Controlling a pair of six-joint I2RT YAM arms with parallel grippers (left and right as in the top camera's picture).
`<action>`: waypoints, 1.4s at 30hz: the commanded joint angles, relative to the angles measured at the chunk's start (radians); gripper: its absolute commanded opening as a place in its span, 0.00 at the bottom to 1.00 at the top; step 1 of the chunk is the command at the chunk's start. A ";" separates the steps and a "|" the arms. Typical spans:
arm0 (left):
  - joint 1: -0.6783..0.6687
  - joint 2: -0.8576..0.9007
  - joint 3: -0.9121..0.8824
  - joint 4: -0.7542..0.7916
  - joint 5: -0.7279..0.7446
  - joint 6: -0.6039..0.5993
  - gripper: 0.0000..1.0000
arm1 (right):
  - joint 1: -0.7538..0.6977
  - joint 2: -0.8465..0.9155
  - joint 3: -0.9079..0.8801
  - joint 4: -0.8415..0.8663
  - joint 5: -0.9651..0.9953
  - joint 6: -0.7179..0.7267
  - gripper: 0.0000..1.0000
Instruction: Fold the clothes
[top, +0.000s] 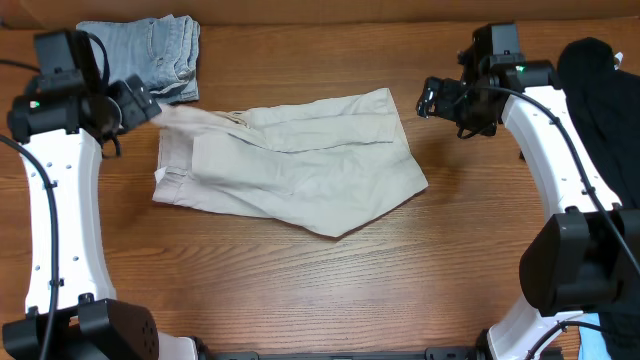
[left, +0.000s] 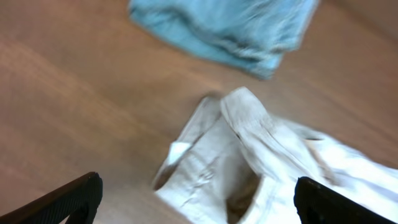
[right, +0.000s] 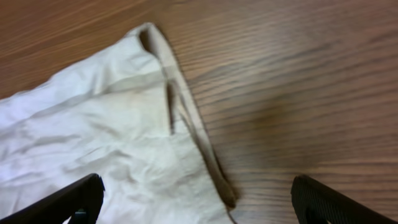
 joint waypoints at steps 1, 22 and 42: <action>0.009 -0.002 0.033 -0.030 0.130 0.094 1.00 | 0.030 -0.014 0.033 -0.012 -0.037 -0.039 1.00; -0.016 0.294 -0.174 -0.060 0.080 0.294 0.92 | 0.082 -0.014 0.025 -0.090 -0.037 -0.027 0.93; 0.047 0.395 -0.174 0.007 0.125 0.444 0.49 | 0.087 -0.014 0.025 -0.082 -0.028 -0.032 0.93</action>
